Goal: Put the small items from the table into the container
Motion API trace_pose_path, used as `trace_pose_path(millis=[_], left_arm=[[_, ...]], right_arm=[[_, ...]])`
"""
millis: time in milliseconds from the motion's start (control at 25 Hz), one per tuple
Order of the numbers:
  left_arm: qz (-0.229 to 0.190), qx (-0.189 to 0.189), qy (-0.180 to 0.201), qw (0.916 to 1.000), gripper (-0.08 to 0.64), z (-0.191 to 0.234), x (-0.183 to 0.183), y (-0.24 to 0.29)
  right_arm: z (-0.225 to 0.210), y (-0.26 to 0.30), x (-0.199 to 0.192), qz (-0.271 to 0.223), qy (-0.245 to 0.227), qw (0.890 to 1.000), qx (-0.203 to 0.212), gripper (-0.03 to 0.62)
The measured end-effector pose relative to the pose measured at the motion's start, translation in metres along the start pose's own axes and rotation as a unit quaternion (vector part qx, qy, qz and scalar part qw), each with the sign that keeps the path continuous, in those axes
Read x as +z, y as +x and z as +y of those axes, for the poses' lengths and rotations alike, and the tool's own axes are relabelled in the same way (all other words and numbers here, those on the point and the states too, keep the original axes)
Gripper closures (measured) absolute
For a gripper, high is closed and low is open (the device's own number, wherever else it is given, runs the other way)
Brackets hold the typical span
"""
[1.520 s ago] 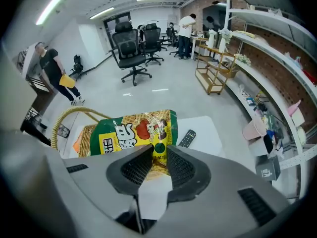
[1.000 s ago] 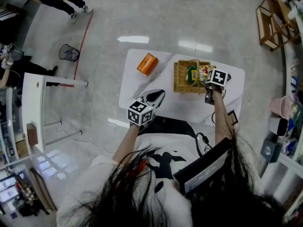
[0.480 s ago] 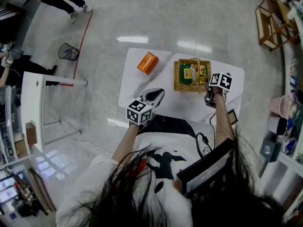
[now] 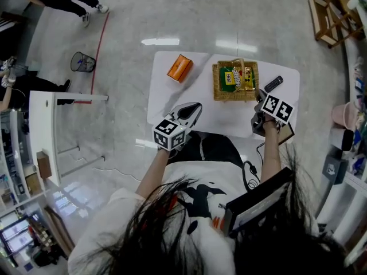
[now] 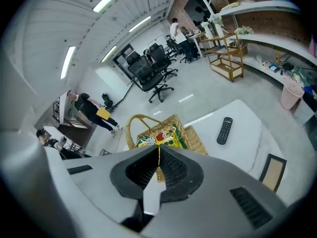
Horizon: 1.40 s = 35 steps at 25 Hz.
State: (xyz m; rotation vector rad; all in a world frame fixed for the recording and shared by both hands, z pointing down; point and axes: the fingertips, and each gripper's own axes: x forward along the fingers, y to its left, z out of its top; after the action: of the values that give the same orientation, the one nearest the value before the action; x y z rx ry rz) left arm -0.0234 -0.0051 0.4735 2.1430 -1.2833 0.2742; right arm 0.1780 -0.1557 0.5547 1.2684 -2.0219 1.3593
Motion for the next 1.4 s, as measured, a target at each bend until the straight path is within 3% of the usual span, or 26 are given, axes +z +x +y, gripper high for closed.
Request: trace_pose_path(millis=[440, 680, 960, 1400], left_arm=[[0.005, -0.043, 0.026, 0.9987, 0.554, -0.005, -0.006, -0.04], [-0.006, -0.071, 0.058, 0.9957, 0.554, 0.004, -0.007, -0.092], [-0.022, -0.089, 0.058, 0.9941, 0.554, 0.029, -0.023, -0.157], [-0.049, -0.142, 0.09, 0.9845, 0.554, 0.018, -0.035, -0.222]], right_arm=[[0.073, -0.058, -0.08, -0.048, 0.012, 0.998, 0.024, 0.574], [0.139, -0.072, -0.137, -0.069, 0.017, 0.996, 0.049, 0.574], [0.216, -0.087, -0.198, -0.09, 0.014, 0.993, 0.073, 0.575], [0.284, -0.125, -0.26, -0.129, -0.006, 0.989, 0.078, 0.575]])
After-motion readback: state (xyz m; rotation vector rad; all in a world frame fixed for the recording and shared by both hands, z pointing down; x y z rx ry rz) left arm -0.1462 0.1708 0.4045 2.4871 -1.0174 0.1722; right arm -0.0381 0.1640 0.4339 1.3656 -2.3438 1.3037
